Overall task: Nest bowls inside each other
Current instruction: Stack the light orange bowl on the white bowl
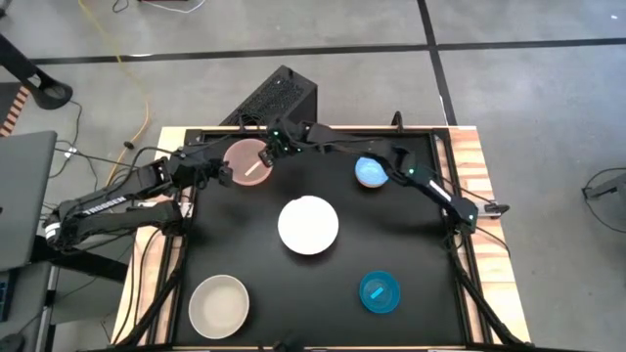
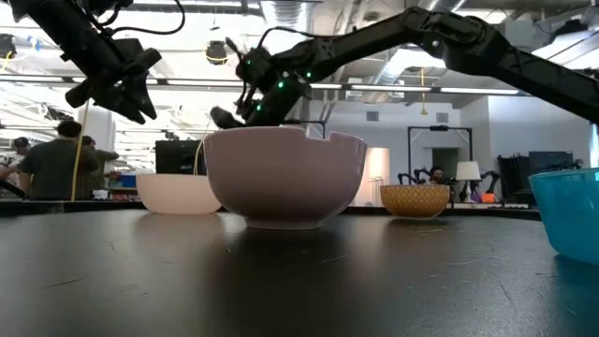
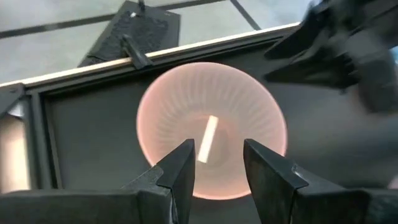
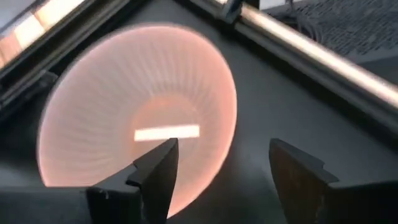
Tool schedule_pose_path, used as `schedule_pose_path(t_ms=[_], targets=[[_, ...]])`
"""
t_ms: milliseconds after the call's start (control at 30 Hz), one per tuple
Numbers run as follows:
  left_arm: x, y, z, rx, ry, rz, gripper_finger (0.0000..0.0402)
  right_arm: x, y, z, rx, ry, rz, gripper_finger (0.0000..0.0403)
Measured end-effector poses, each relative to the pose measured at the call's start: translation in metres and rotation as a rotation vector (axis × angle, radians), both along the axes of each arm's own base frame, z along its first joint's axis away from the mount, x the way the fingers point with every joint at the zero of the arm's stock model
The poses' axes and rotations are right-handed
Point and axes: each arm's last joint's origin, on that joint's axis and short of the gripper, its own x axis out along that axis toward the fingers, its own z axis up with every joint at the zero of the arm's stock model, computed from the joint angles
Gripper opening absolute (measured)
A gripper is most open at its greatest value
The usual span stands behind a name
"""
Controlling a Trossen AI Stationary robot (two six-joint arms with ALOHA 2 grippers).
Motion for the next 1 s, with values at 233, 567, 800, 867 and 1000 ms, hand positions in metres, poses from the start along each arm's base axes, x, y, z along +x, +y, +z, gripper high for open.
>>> schedule_pose_path(t_ms=[233, 567, 800, 867, 1000], targets=[[0.0, -0.001, -0.001, -0.026, -0.008, -0.008, 0.0125, 0.009, 0.004, -0.029, 0.017, 0.025, 0.005, 0.0249], [0.0, -0.001, -0.001, -0.04, -0.021, -0.016, 0.0125, 0.013, 0.015, -0.036, 0.05, 0.036, -0.027, 0.0151], [0.001, -0.001, -0.001, -0.048, -0.025, -0.028, 0.0125, 0.006, -0.006, -0.025, 0.093, -0.003, -0.039, 0.0013], [0.001, -0.001, -0.001, -0.05, -0.025, -0.035, 0.0125, -0.002, -0.016, -0.017, 0.109, -0.006, -0.063, 0.0014], [0.001, -0.002, -0.001, -0.056, -0.025, -0.051, 0.0125, -0.024, -0.041, 0.013, 0.118, -0.031, -0.1, 0.0004]])
